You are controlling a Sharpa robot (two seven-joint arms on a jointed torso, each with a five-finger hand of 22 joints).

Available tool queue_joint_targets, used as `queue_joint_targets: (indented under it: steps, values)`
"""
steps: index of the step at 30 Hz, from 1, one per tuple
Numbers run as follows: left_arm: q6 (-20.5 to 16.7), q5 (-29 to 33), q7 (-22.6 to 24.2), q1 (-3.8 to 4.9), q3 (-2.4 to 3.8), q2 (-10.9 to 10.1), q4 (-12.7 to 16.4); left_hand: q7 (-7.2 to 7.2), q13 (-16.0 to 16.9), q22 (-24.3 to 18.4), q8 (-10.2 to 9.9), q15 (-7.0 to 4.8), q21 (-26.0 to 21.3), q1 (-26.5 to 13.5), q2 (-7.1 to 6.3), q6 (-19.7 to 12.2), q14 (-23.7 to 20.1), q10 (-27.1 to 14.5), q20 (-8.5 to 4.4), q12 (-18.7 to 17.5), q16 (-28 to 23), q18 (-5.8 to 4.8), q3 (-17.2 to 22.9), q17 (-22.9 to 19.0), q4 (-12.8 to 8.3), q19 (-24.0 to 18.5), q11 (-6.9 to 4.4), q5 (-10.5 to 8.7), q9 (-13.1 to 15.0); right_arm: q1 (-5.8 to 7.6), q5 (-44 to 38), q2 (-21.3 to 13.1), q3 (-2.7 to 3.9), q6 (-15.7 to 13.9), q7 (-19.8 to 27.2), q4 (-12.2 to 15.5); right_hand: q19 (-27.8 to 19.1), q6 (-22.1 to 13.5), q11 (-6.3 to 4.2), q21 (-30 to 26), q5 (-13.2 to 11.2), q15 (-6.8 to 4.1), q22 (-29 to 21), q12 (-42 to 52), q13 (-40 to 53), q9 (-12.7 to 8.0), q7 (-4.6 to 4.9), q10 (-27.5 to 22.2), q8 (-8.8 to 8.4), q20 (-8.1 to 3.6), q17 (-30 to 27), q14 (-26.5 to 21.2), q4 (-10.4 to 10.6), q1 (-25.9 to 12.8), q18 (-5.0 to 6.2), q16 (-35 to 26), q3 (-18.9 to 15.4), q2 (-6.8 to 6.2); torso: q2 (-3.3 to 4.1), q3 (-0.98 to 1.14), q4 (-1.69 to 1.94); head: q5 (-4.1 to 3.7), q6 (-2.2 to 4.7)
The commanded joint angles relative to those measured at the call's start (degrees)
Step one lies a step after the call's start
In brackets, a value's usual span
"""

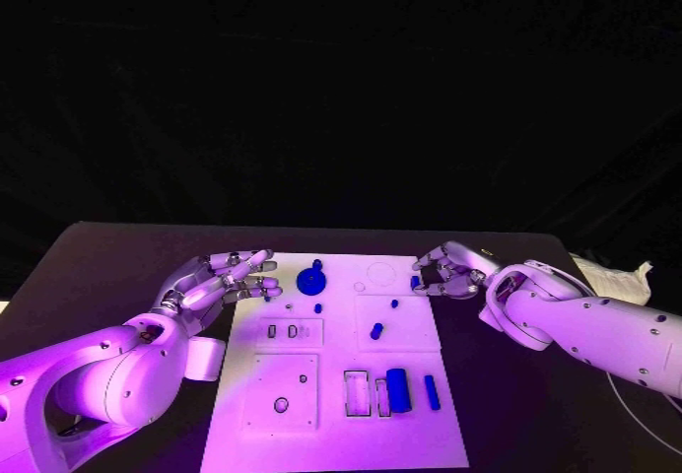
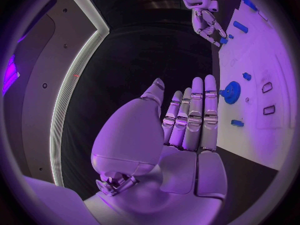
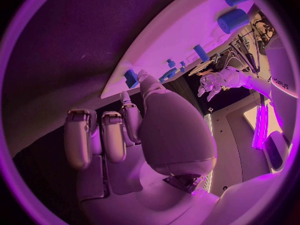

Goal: Assemble the parts on the task board

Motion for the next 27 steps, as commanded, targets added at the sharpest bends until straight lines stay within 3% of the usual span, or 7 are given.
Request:
queue_joint_targets:
  steps: [1,9,16,20,27]
  values:
    - [1.19,0.04,0.25,0.03,0.04,0.1,0.06,0.26,-0.06,-0.03,-0.3,0.47,0.3,0.69,0.03,-0.25,0.07,-0.39,0.28,-0.32,-0.25,0.54,-0.12,0.06,-0.36,-0.06,0.03,-0.18,-0.06,-0.09,-0.19,0.24,0.04,0.98,0.65,-0.31,0.16,0.36,0.08,0.04,0.14,0.04,1.86,-0.03,4.63,0.02,0.11,-0.17,0.11,0.03,10.3,4.92,-0.3,0.64,-0.72,0.19,0.11,0.32,-0.05,0.01,0.11,-0.07,-0.12]
    - [1.17,0.04,0.21,0.03,0.04,0.08,0.04,0.26,-0.06,-0.03,-0.3,0.47,0.3,0.69,0.03,-0.25,0.07,-0.39,0.28,-0.32,-0.25,0.54,-0.12,0.06,-0.36,-0.06,0.03,-0.18,-0.06,-0.21,-0.39,0.89,0.07,1.62,0.78,-1.08,0.29,2.16,-0.14,0.16,-0.2,-0.1,2.12,0.4,4.92,0.34,-0.13,0.12,0.68,-0.05,10.53,4.98,-0.76,0.8,-0.76,0.31,0.6,1.28,-0.03,-0.01,-0.03,0.15,-0.36]
    - [1.18,0.04,0.19,0.03,0.04,0.09,0.04,0.26,-0.06,-0.03,-0.3,0.47,0.3,0.69,0.03,-0.25,0.07,-0.39,0.28,-0.32,-0.25,0.54,-0.12,0.06,-0.36,-0.06,0.03,-0.18,-0.06,-0.42,-0.41,1.39,0.08,2.17,0.81,-1.49,0.36,3.76,-0.47,0.23,-0.65,-0.37,2.27,0.67,5.12,0.56,-0.53,0.3,1.05,-0.25,10.7,5.01,-1.26,1.18,-0.79,0.39,1.37,2.27,-0.05,-0.01,0.05,0.18,-0.67]
    - [1.16,0.04,0.17,0.03,0.04,0.08,0.02,0.21,-0.04,-0.02,-0.25,0.45,0.33,0.8,0.09,-0.2,0.08,-0.33,0.28,-0.26,-0.33,0.55,-0.02,0.16,-0.55,-0.09,-0.01,-0.18,-0.04,-0.48,-0.41,1.54,0.09,2.29,0.8,-1.71,0.42,5.38,-0.91,0.28,-3.0,-0.75,2.39,0.73,5.2,0.78,-1.07,0.38,1.42,-0.57,10.8,5.04,-1.83,1.69,-0.81,0.44,2.59,3.52,-0.1,-0.02,0.04,0.22,-0.79]
    - [1.18,0.04,0.15,0.03,0.04,0.07,0.03,0.21,-0.04,-0.02,-0.25,0.45,0.33,0.8,0.09,-0.2,0.08,-0.33,0.28,-0.26,-0.33,0.55,-0.02,0.16,-0.55,-0.09,-0.01,-0.18,-0.04,-0.52,-0.42,1.73,0.12,2.39,0.77,-2.02,0.5,8.71,-1.92,0.36,-2.77,-1.54,2.57,1.26,5.59,1.43,-2.33,0.71,2.77,-1.18,11.08,5.1,-3.09,2.8,-0.83,0.57,4.69,5.3,-0.09,0.0,-0.02,0.2,-0.98]
